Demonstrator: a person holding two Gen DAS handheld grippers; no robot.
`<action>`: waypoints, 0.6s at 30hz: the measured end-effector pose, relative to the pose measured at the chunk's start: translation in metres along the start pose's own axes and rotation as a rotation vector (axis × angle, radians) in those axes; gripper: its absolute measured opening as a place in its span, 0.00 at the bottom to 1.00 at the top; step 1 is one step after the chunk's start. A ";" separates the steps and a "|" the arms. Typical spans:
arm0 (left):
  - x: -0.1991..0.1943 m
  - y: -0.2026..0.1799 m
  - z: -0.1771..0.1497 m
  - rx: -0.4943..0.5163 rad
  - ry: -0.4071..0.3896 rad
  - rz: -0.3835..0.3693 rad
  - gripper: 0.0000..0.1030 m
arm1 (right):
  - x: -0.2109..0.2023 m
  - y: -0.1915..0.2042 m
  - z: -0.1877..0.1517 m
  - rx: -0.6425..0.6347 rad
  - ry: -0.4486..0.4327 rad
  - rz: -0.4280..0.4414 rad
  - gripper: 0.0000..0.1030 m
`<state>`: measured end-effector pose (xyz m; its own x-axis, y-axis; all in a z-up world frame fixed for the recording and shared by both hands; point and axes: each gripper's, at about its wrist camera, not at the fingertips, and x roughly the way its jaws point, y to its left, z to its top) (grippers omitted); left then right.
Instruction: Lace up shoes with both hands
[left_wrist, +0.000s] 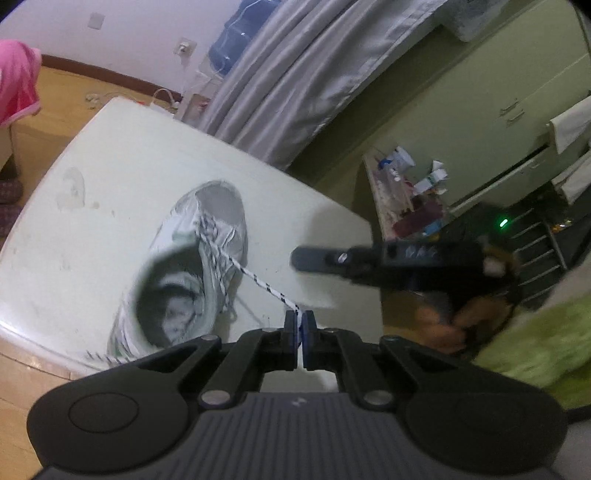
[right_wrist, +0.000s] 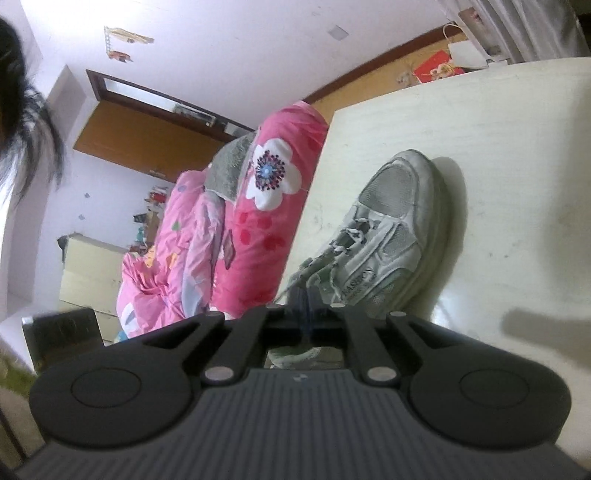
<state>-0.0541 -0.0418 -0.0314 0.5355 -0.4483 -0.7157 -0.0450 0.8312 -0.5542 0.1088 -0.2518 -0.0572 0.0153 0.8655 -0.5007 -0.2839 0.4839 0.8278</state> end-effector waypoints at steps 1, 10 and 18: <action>0.004 -0.003 -0.003 0.004 -0.010 0.010 0.02 | -0.003 -0.001 0.002 -0.003 0.005 -0.004 0.04; 0.028 -0.039 -0.004 -0.031 -0.131 0.041 0.02 | -0.023 -0.007 0.017 -0.015 0.076 -0.009 0.08; 0.042 -0.058 -0.013 0.024 -0.131 0.142 0.03 | 0.020 -0.033 0.044 0.136 0.335 0.190 0.35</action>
<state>-0.0399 -0.1135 -0.0347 0.6303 -0.2811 -0.7237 -0.1085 0.8911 -0.4406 0.1605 -0.2447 -0.0833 -0.3444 0.8620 -0.3720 -0.1222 0.3517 0.9281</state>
